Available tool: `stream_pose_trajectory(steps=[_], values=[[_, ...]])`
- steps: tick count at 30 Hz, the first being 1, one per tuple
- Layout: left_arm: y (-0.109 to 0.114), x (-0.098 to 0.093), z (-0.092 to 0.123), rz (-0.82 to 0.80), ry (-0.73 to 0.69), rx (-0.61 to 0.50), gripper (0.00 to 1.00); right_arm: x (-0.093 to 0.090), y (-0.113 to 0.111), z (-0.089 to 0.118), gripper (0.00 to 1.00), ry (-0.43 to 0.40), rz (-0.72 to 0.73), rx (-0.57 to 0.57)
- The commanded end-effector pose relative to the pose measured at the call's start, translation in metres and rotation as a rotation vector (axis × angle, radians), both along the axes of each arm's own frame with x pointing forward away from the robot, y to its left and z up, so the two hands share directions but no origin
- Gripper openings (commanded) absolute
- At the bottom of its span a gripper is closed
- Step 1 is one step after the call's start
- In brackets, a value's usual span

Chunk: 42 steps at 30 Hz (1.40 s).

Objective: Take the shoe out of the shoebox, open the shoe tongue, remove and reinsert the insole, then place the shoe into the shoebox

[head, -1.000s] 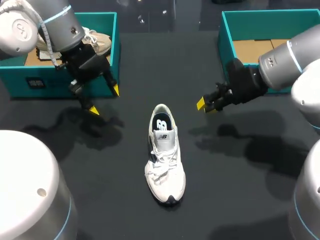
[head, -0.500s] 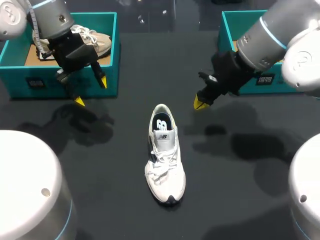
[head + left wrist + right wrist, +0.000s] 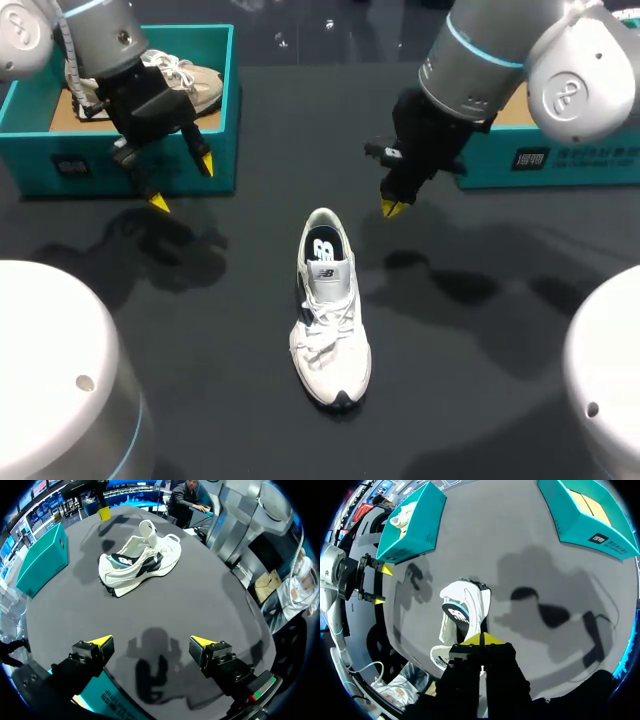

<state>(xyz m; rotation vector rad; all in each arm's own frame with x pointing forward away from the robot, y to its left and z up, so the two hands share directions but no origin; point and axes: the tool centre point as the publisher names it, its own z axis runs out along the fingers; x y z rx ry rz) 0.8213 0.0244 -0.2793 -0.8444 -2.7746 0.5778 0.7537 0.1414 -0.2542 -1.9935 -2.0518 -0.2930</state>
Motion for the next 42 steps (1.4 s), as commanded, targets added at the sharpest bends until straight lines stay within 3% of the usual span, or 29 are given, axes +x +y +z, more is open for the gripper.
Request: stream_pose_trajectory(steps=[1, 10, 24, 32, 42], values=[[0.000, 0.000, 0.000, -0.001, -0.001, 0.003, 1.00, 0.005, 0.032, -0.013, 0.00, 0.014, -0.013, -0.136], [0.000, 0.000, 0.000, -0.001, -0.001, 0.003, 1.00, -0.004, 0.069, -0.029, 0.00, 0.005, -0.075, -0.213], [0.000, 0.000, 0.000, -0.001, -0.001, 0.003, 1.00, -0.005, 0.070, -0.029, 0.00, -0.006, -0.081, -0.220], [0.000, 0.000, 0.000, -0.001, -0.001, 0.003, 1.00, -0.007, 0.087, -0.049, 0.00, -0.114, -0.051, -0.215], [0.000, 0.000, 0.000, -0.001, -0.001, 0.003, 1.00, -0.011, 0.095, -0.066, 0.00, -0.188, -0.051, -0.237]])
